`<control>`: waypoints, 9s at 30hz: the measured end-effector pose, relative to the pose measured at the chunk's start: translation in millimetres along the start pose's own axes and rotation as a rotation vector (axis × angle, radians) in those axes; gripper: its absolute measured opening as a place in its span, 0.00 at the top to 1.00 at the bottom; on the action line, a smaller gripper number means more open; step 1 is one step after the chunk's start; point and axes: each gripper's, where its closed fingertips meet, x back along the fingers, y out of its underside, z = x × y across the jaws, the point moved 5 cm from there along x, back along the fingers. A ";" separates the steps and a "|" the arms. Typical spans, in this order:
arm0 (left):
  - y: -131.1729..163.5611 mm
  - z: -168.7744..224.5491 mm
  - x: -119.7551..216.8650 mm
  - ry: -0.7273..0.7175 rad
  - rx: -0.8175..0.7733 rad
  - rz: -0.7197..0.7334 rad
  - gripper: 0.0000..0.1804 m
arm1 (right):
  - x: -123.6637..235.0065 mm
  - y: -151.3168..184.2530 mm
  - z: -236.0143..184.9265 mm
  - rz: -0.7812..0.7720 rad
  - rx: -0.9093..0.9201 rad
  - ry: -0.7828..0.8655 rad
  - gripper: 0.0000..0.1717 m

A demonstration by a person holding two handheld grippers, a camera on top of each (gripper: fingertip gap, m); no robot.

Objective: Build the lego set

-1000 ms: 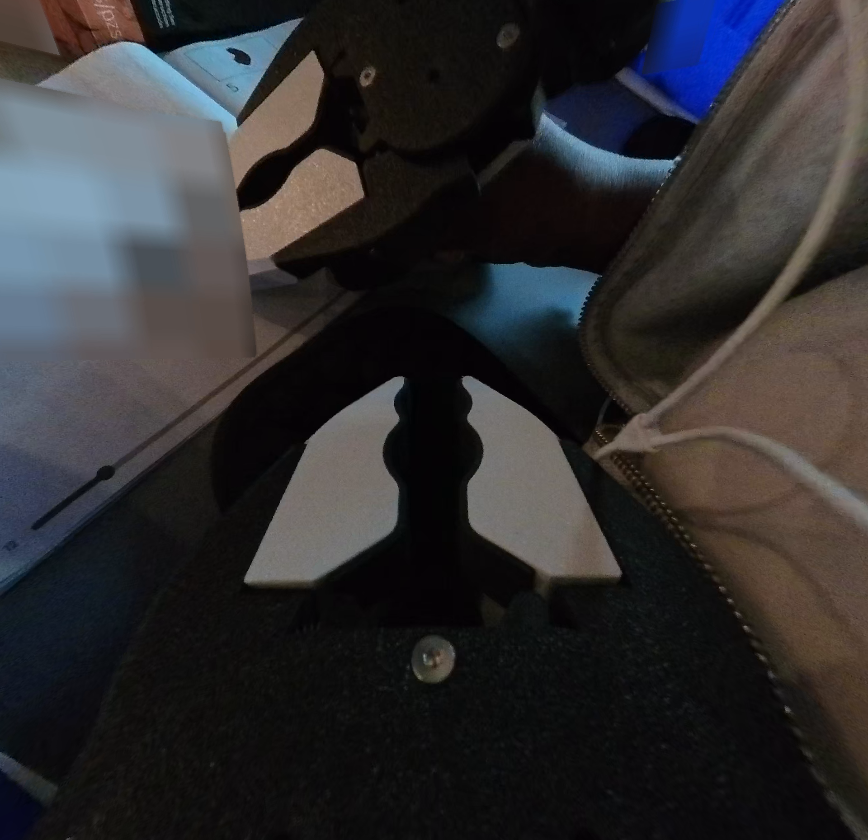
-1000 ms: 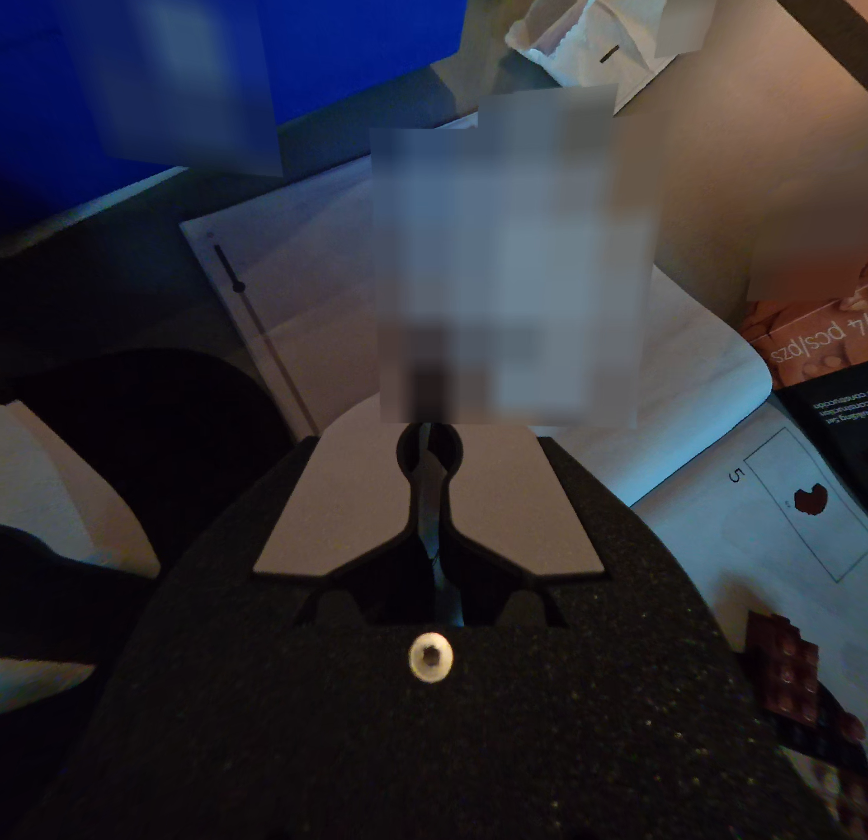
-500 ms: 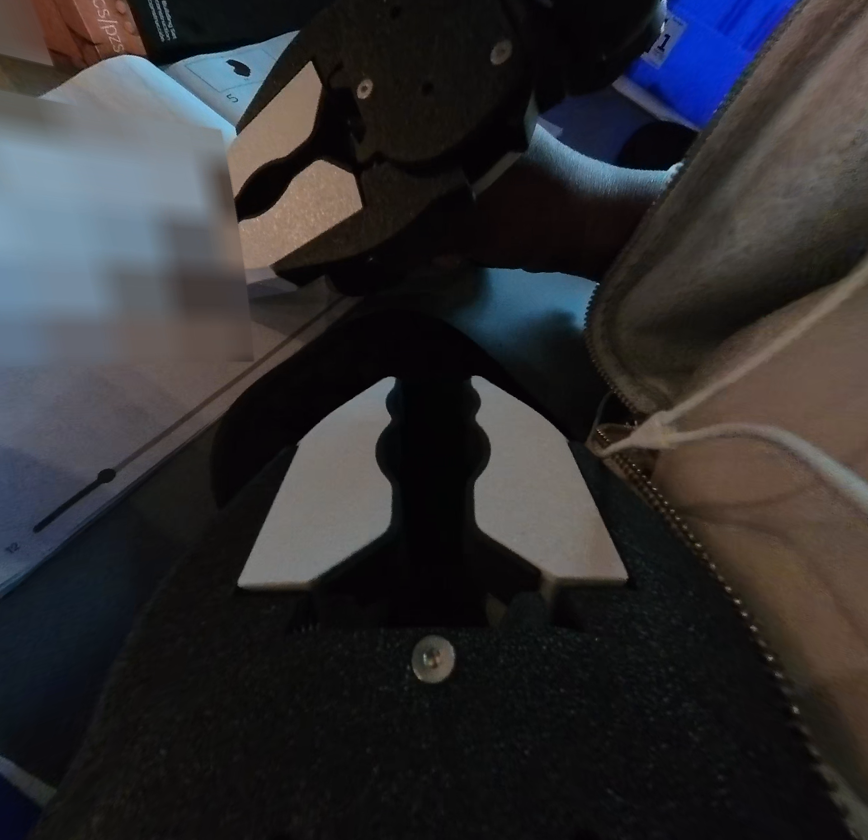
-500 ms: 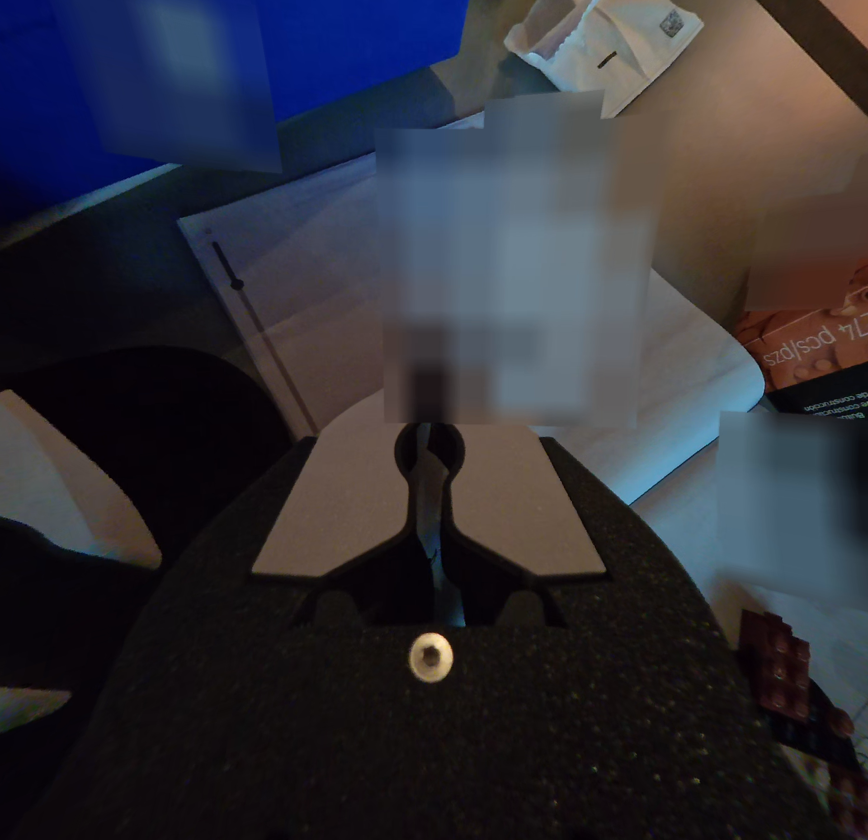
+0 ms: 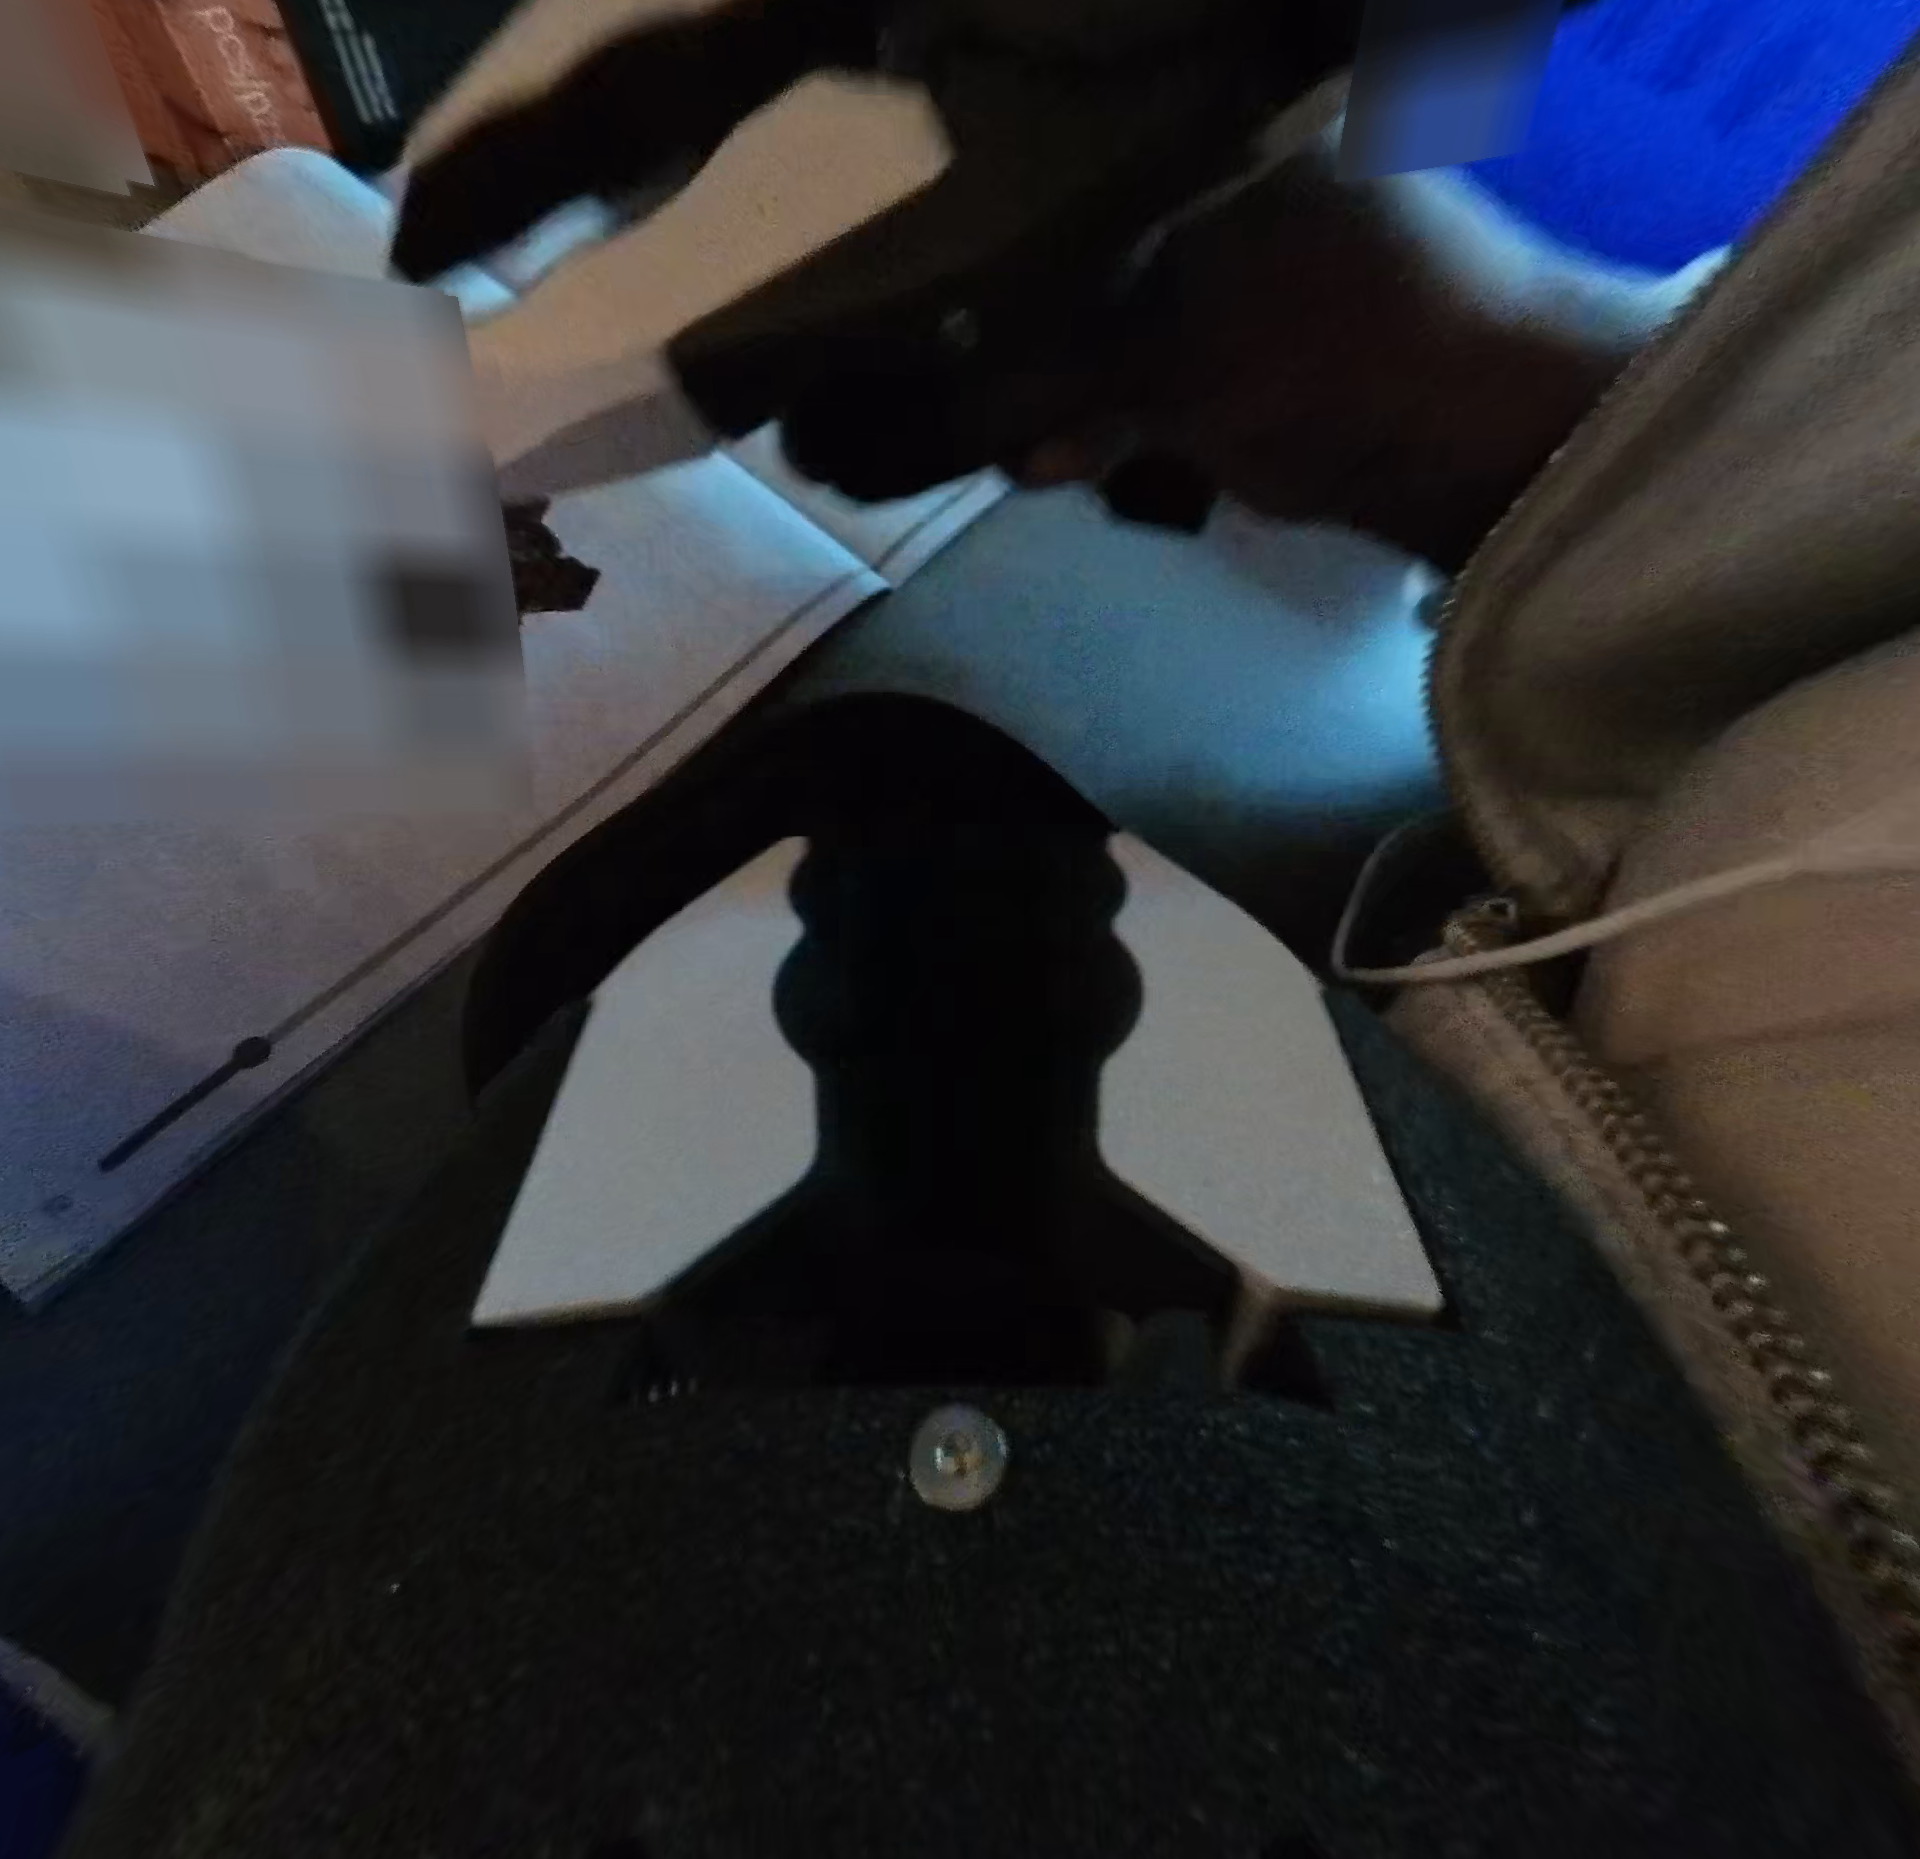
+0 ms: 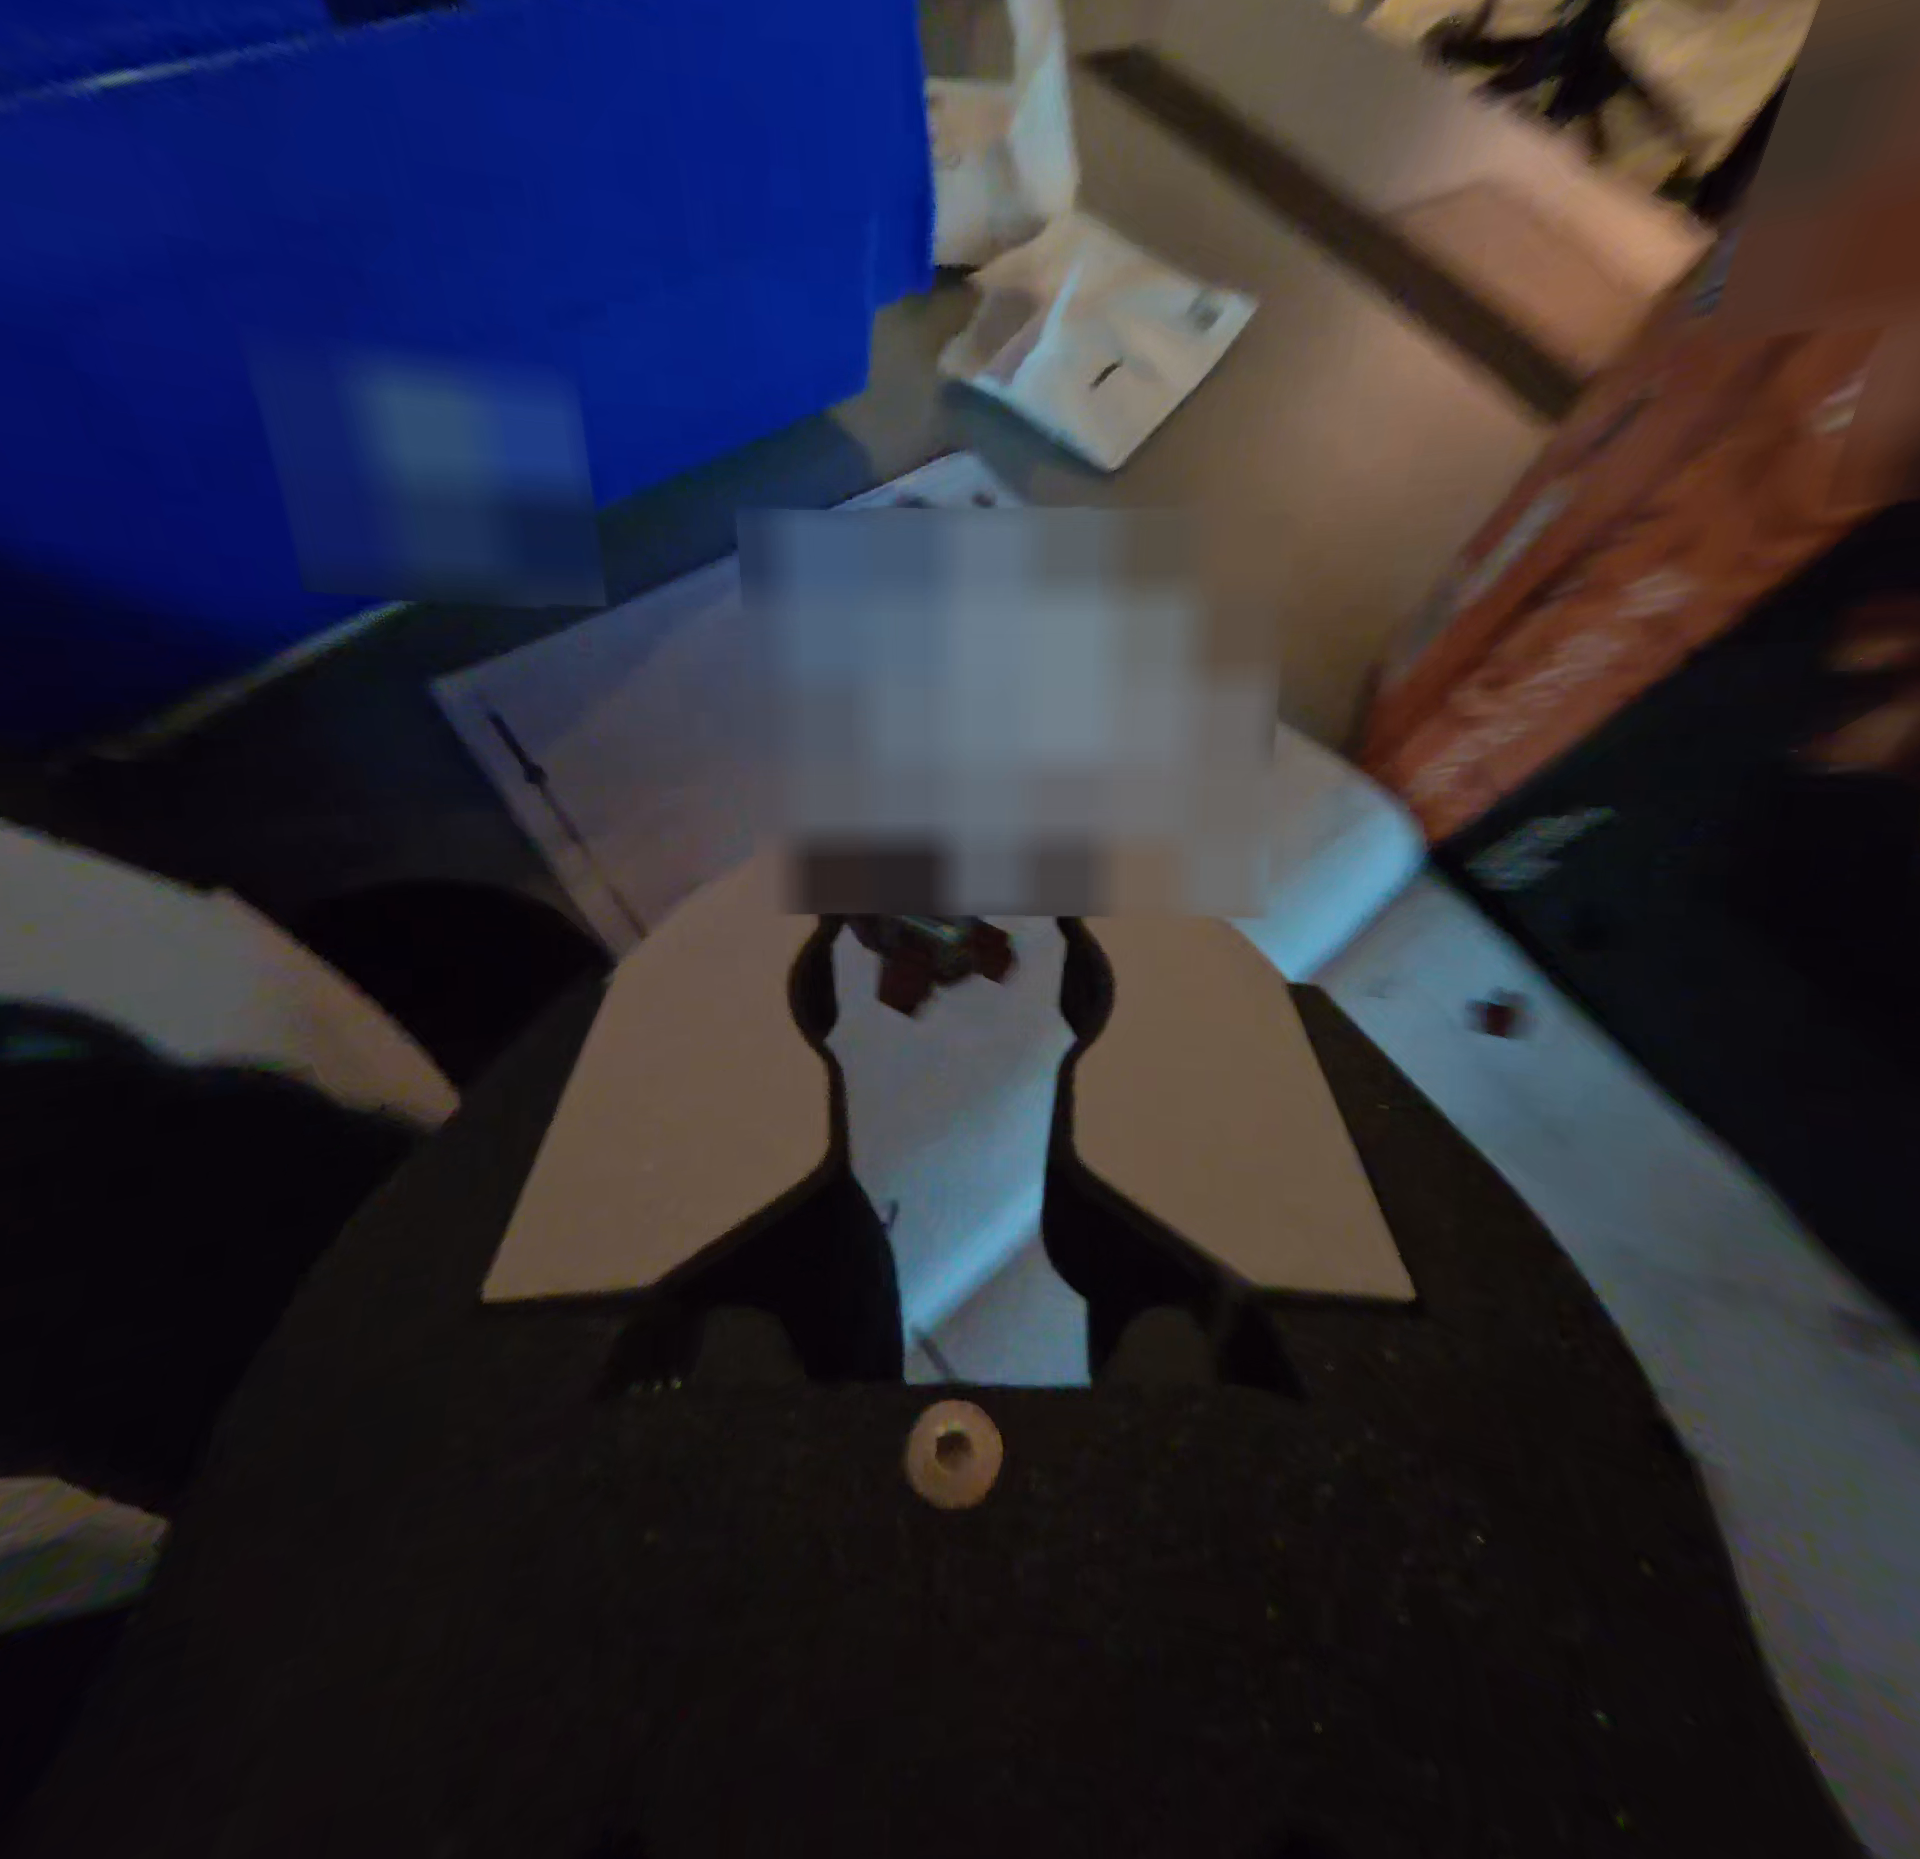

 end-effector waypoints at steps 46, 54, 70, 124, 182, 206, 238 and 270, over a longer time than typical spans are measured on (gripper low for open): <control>-128.4 65.0 -116.5 -0.148 -0.193 -0.172 0.55 | 367.8 174.9 108.9 0.136 -0.266 -0.067 0.86; -125.7 61.0 -117.5 -0.150 -0.179 -0.166 0.56 | 367.5 195.6 181.0 -0.170 -0.331 0.253 0.94; -111.3 36.2 -102.8 -0.225 -0.127 -0.165 0.58 | 331.5 244.0 207.1 -0.733 -0.134 0.033 0.88; -34.4 -10.6 -13.0 -0.206 -0.025 -0.057 0.75 | 74.2 20.5 17.6 -0.263 0.031 -0.288 0.93; -74.7 -34.2 1.8 -0.536 -0.017 0.014 0.34 | 110.2 29.3 55.7 -0.137 -0.020 0.229 0.67; -157.4 -14.2 55.4 -0.817 -0.154 0.243 0.30 | 224.7 3.6 105.7 0.109 -0.105 0.613 0.47; -131.8 8.3 89.3 -0.770 -0.079 0.255 0.20 | 243.8 18.0 78.0 0.049 -0.122 0.594 0.37; -147.3 -4.2 79.1 -0.761 -0.109 0.289 0.28 | 236.0 15.8 95.7 0.189 -0.162 0.543 0.45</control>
